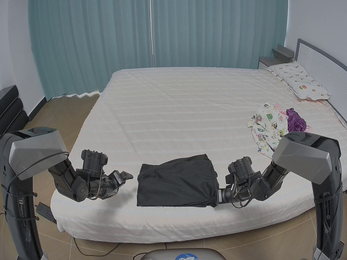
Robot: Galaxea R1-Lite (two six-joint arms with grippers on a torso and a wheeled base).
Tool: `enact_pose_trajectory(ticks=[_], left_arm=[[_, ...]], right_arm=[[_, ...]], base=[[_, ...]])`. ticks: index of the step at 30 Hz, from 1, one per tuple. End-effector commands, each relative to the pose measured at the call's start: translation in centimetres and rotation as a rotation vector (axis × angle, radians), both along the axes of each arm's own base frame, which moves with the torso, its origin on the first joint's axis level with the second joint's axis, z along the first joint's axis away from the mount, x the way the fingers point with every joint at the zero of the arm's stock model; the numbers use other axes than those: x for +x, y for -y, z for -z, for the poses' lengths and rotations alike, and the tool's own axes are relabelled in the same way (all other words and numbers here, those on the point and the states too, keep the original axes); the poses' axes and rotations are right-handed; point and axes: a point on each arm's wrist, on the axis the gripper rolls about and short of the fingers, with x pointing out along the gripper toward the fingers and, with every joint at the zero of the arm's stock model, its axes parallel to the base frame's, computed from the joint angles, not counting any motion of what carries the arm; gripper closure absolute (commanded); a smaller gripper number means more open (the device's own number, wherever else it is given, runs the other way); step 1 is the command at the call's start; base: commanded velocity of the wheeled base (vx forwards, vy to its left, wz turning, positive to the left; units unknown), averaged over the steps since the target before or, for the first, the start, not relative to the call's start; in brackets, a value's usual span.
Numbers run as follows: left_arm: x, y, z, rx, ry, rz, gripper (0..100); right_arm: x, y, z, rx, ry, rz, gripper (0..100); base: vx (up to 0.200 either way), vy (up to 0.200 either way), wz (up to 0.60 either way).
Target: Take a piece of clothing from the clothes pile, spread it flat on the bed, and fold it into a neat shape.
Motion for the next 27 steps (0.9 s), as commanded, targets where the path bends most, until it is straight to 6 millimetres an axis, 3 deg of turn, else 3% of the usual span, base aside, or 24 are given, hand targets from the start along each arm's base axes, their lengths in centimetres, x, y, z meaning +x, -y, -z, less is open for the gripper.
enact_pose_trajectory(ticks=[1, 5, 6, 13, 19, 23, 27], left_arm=[[0.0, 0.0, 0.1, 0.000, 0.000, 0.000, 0], [0.0, 0.0, 0.1, 0.001, 0.002, 0.001, 0], [0.0, 0.0, 0.1, 0.000, 0.001, 0.000, 0], [0.0, 0.0, 0.1, 0.000, 0.001, 0.000, 0], [0.0, 0.0, 0.1, 0.000, 0.001, 0.000, 0], [0.0, 0.0, 0.0, -0.001, 0.001, -0.001, 0], [0.0, 0.0, -0.1, -0.002, 0.004, -0.003, 0]], right_arm=[[-0.3, 0.6, -0.5, 0.005, -0.005, 0.007, 100], [-0.2, 0.6, -0.5, 0.017, -0.002, -0.020, 100], [-0.2, 0.6, -0.5, 0.016, -0.003, -0.021, 0], [0.2, 0.7, -1.0, 0.022, 0.022, -0.022, 0], [4.2, 0.4, -3.9, 0.160, 0.147, 0.102, 0], [7.2, -0.6, -2.7, 0.211, 0.157, 0.235, 0], [9.8, -1.4, 0.3, 0.147, 0.194, 0.319, 0]], base=[[0.000, 0.000, 0.00], [0.000, 0.000, 0.00], [0.000, 0.000, 0.00], [0.000, 0.000, 0.00], [0.000, 0.000, 0.00], [0.000, 0.000, 0.00], [0.000, 0.000, 0.00]])
